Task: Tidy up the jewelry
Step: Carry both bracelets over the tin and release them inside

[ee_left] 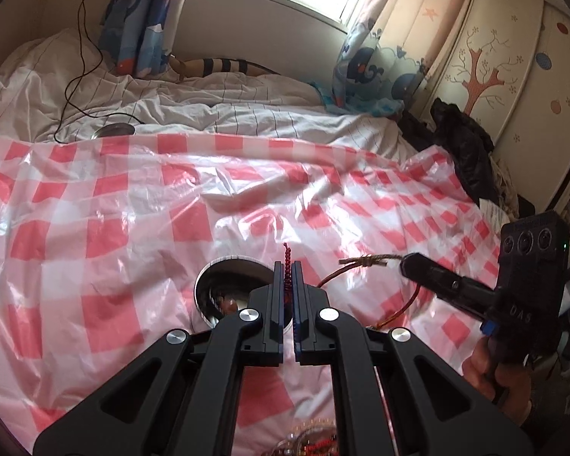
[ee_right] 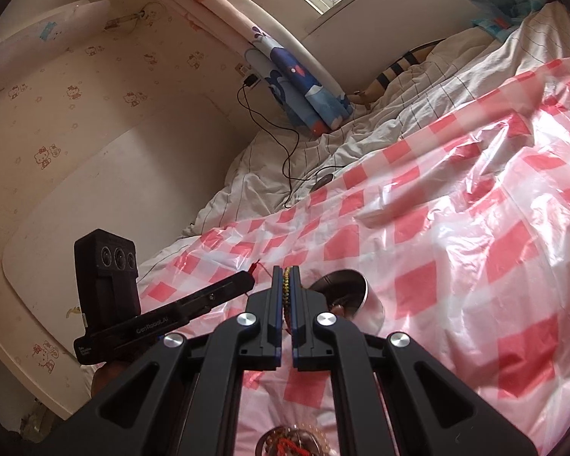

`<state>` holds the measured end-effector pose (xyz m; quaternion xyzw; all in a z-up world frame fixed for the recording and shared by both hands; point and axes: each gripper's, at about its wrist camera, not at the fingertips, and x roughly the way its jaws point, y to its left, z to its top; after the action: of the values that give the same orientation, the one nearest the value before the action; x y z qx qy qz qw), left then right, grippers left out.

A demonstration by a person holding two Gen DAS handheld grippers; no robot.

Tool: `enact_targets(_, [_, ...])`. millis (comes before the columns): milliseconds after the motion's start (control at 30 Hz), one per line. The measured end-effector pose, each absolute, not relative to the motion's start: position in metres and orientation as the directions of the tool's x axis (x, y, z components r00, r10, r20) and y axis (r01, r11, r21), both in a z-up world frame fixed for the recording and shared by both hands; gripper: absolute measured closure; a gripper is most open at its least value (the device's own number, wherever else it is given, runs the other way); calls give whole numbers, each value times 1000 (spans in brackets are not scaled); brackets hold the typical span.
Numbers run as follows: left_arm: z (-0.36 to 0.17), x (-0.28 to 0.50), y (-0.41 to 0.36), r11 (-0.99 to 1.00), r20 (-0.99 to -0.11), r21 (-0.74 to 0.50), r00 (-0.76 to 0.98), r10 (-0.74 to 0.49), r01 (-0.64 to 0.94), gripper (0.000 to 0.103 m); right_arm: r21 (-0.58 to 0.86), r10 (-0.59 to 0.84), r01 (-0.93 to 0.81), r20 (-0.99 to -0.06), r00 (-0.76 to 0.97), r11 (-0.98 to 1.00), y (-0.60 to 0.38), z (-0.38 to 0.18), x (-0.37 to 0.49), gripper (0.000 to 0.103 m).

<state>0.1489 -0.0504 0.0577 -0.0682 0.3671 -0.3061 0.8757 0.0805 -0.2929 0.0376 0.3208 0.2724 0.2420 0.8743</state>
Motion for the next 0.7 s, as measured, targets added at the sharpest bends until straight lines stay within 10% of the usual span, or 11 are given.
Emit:
enact_targets(300, [5, 188, -60, 836, -715, -361, 454, -533, 413, 96, 690, 606, -247, -339, 720, 681, -279, 32, 119, 99])
enact_targets(533, [-1, 188, -45, 915, -790, -265, 475, -387, 304, 44, 710, 625, -213, -389, 677, 672, -264, 9, 139, 99])
enact_targets(700, [25, 179, -24, 921, -748, -268, 542, -384, 283, 37, 727, 640, -176, -430, 637, 664, -253, -12, 151, 99])
